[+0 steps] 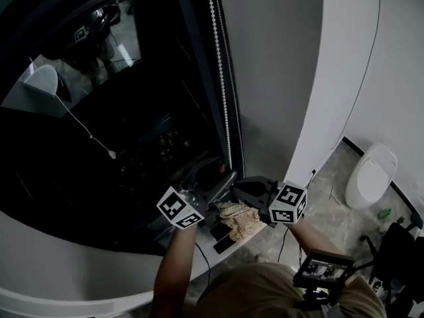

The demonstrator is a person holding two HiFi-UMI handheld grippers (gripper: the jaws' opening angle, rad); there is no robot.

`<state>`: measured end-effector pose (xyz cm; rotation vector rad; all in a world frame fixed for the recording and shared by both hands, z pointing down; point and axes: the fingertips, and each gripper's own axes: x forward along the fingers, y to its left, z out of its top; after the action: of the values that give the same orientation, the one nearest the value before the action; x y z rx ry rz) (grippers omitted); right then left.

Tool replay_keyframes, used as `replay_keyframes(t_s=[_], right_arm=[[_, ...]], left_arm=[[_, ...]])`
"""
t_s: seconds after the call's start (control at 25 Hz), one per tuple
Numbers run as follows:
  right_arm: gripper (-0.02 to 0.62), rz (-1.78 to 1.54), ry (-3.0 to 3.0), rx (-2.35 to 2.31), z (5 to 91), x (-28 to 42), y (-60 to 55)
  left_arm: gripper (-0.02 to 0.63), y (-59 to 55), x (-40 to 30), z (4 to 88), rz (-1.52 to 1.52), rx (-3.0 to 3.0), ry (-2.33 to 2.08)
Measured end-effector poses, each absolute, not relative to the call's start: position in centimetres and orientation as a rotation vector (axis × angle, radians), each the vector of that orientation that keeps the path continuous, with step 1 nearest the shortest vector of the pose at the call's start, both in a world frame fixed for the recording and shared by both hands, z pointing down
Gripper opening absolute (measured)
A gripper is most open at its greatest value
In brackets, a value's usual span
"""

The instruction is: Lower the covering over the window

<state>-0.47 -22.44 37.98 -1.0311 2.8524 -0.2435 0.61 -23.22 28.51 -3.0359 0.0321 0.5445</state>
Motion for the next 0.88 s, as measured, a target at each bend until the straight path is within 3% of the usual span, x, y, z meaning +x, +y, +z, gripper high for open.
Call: replay_keyframes(t_s=[0.04, 0.08, 0.28, 0.36, 0.6, 0.64, 0.72, 0.88], right_arm=[[0.009, -0.230, 2.860, -1.033, 38.0, -0.6, -22.3], [0.011, -0.206, 2.874, -1.043, 38.0, -0.7, -22.3], [0.022, -0.025, 2.958, -0.978, 37.4, -0.3, -21.4], [0.134, 0.044, 2.904, -0.931, 35.7, 0.5, -21.0], [0.143, 0.124, 2.703, -0.965, 29.3, 0.9, -20.7], [0.135, 0.140, 2.698, -1.002, 29.0, 0.7, -20.8], [0.023, 0.162, 2.686, -1.086, 29.0, 0.8, -21.3], [0.008, 0.143, 2.686, -1.147, 29.8, 0.9, -21.9]], left_arm=[[0.081, -23.2, 1.0, 28.5, 0.528, -3.027, 0.051], [0.027, -23.2, 1.1, 28.5, 0.542, -3.031, 0.058], [0.020, -23.6, -0.2, 29.3, 0.628, -3.040, 0.125], [0.020, -23.6, -0.3, 30.0, 0.586, -3.031, 0.138], [0.020, -21.9, 1.4, 36.6, 0.384, -3.088, 0.121], [0.020, -21.6, 1.6, 37.5, 0.374, -3.107, 0.119], [0.020, -21.3, 1.5, 38.5, 0.371, -3.127, 0.123], [0.020, -20.8, 0.9, 38.3, 0.337, -3.107, 0.108]])
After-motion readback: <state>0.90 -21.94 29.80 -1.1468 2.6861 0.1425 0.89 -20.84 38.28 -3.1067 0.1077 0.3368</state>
